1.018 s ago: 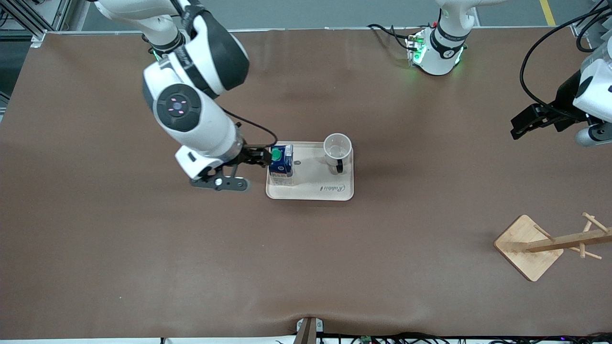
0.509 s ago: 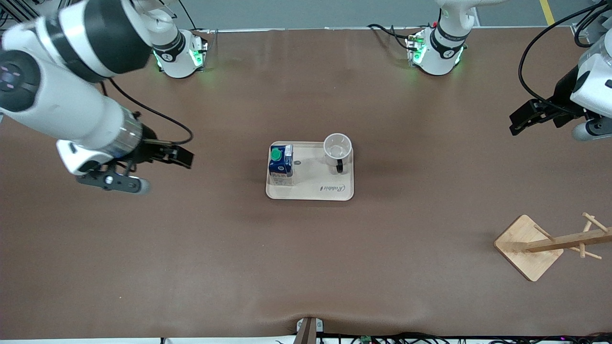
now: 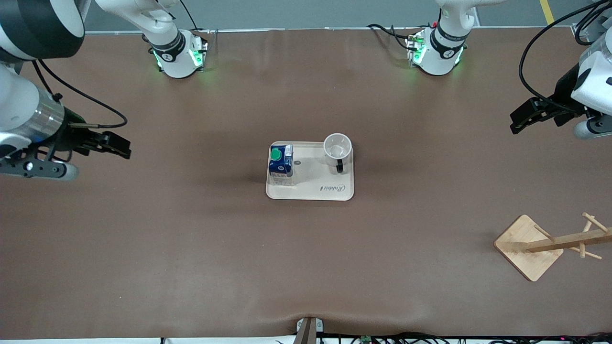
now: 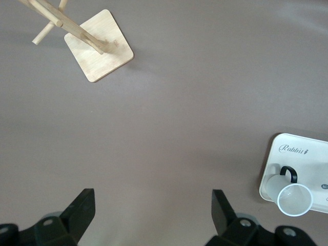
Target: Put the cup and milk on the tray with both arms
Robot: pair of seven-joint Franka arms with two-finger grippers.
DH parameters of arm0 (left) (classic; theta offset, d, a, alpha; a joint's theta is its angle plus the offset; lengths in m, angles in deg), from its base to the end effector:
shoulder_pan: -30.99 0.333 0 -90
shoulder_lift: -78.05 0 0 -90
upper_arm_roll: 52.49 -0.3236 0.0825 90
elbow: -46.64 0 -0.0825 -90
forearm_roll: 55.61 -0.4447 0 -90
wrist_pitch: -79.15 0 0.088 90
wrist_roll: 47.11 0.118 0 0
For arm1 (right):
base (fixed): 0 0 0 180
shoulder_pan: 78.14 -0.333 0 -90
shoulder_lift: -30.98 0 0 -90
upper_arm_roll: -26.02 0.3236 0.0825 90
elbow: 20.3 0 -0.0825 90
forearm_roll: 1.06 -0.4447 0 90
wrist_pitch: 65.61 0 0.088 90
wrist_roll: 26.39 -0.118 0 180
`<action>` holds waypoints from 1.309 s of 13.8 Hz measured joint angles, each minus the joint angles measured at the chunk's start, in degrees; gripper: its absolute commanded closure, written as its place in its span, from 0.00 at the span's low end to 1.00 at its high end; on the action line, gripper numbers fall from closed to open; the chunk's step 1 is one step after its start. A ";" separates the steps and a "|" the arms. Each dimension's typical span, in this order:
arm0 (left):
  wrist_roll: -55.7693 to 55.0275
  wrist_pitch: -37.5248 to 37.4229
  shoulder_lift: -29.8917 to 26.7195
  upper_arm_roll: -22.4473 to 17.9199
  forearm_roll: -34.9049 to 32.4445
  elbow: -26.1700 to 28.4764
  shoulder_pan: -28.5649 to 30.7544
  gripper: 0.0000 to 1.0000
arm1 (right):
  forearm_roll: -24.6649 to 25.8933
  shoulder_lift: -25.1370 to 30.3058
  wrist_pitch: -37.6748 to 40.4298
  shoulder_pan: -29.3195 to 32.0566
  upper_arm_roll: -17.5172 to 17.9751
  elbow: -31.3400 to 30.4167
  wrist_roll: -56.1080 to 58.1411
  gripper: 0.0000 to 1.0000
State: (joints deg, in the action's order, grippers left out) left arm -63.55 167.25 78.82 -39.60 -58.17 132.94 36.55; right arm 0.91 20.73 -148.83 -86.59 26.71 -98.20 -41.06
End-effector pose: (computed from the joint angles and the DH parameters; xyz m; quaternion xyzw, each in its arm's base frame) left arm 0.6125 -0.0724 0.6445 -0.9965 -0.0804 -0.0132 0.0185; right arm 0.6506 0.0995 0.6085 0.9977 -0.0495 -0.0388 0.0246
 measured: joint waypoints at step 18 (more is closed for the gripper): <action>0.07 -0.15 -0.04 -0.02 0.00 -0.21 0.18 0.00 | -1.63 13.33 0.81 12.40 0.20 -9.32 21.44 0.00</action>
State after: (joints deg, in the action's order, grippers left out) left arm -63.48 167.11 78.78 -39.61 -58.17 132.73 36.73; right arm -0.71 34.07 -148.01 -74.20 26.91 -107.52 -19.61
